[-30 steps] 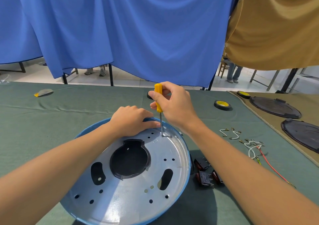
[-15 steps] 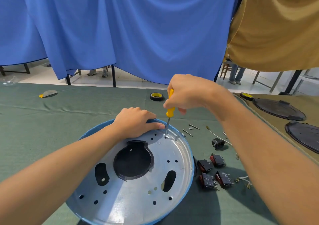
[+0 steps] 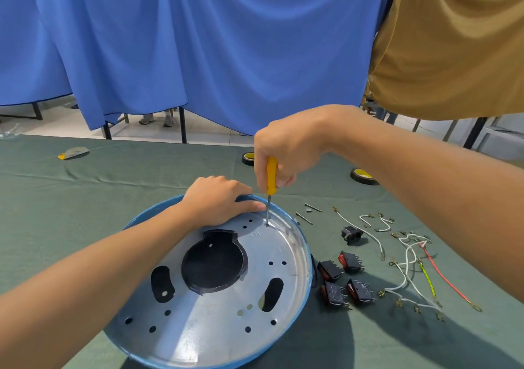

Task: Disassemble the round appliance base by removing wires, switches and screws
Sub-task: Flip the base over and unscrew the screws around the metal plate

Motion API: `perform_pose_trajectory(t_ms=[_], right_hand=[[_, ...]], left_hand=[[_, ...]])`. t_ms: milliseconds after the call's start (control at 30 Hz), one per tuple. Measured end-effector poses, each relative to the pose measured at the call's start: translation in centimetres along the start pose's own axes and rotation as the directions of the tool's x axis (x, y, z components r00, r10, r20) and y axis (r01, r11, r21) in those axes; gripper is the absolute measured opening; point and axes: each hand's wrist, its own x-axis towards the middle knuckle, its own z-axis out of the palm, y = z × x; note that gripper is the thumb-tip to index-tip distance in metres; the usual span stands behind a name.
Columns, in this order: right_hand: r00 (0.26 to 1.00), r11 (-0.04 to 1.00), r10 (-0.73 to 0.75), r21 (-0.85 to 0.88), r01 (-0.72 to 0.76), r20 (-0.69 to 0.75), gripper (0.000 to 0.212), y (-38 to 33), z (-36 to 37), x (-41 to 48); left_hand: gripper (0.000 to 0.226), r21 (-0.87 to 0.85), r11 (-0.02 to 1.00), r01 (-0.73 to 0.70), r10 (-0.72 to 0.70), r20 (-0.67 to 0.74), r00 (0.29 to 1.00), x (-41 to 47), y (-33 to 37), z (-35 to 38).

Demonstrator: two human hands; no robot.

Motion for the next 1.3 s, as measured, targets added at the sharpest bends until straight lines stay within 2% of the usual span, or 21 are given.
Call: perform_pose_trajectory(t_ms=[100,200,300,400,633,700,767,867,933,1033,1200,1267,1300], right_hand=[[0.999,0.998,0.030,0.049,-0.032,0.042,0.017,0.2,0.8,0.5],[0.979,0.979,0.197,-0.067,-0.193,0.053,0.057,0.4,1.2,0.6],[0.959,0.961,0.273,-0.055,-0.270,0.069,0.049,0.6,1.5,0.8],[0.972,0.971,0.234,-0.061,-0.232,0.029,0.041,0.5,1.6,0.8],[0.999,0.961,0.003,-0.276,-0.017,-0.051,0.027,0.4,1.6,0.0],[0.996,0.967,-0.036,-0.253,0.013,-0.087,0.019,0.6,1.4,0.1],[0.996,0.987,-0.031,-0.160,0.017,-0.088,0.020,0.7,1.4,0.3],[0.989,0.999,0.029,-0.027,-0.034,-0.142,0.056,0.4,1.8,0.7],[0.972,0.993,0.118,-0.001,-0.120,-0.203,0.066,0.5,2.1,0.9],[0.973,0.983,0.178,-0.024,-0.184,-0.145,0.049,0.6,2.0,1.0],[0.981,0.987,0.151,0.078,-0.142,-0.125,0.015,1.0,1.8,0.0],[0.984,0.981,0.156,0.129,-0.144,-0.088,0.022,1.3,1.8,-0.2],[0.982,0.977,0.173,0.135,-0.163,-0.069,0.033,1.4,1.8,-0.1]], left_hand=[[0.080,0.001,1.000,0.013,-0.013,0.001,1.000,0.0,-0.1,0.1],[0.071,-0.001,1.000,0.011,-0.011,0.000,1.000,0.0,0.0,0.1],[0.075,-0.011,1.000,-0.005,0.006,0.006,1.000,0.1,0.0,0.2],[0.076,-0.014,1.000,-0.001,0.001,0.010,1.000,0.1,-0.1,0.2],[0.068,-0.036,0.999,0.003,-0.002,0.031,1.000,0.0,0.2,-0.1],[0.069,-0.027,1.000,-0.006,0.006,0.016,1.000,0.1,0.0,0.0],[0.072,-0.017,1.000,-0.010,0.010,-0.003,1.000,0.1,0.0,0.2],[0.076,0.007,1.000,0.018,-0.018,-0.017,1.000,0.1,-0.1,0.4],[0.078,0.008,1.000,0.021,-0.021,-0.019,1.000,0.1,-0.2,0.5],[0.073,-0.003,1.000,-0.002,0.001,-0.023,1.000,0.0,-0.2,0.5],[0.071,-0.014,1.000,0.015,-0.015,0.000,1.000,0.0,0.0,0.3],[0.073,-0.009,1.000,0.010,-0.010,0.002,1.000,0.0,0.0,0.3],[0.073,-0.008,1.000,0.009,-0.009,0.002,1.000,0.0,0.0,0.3]])
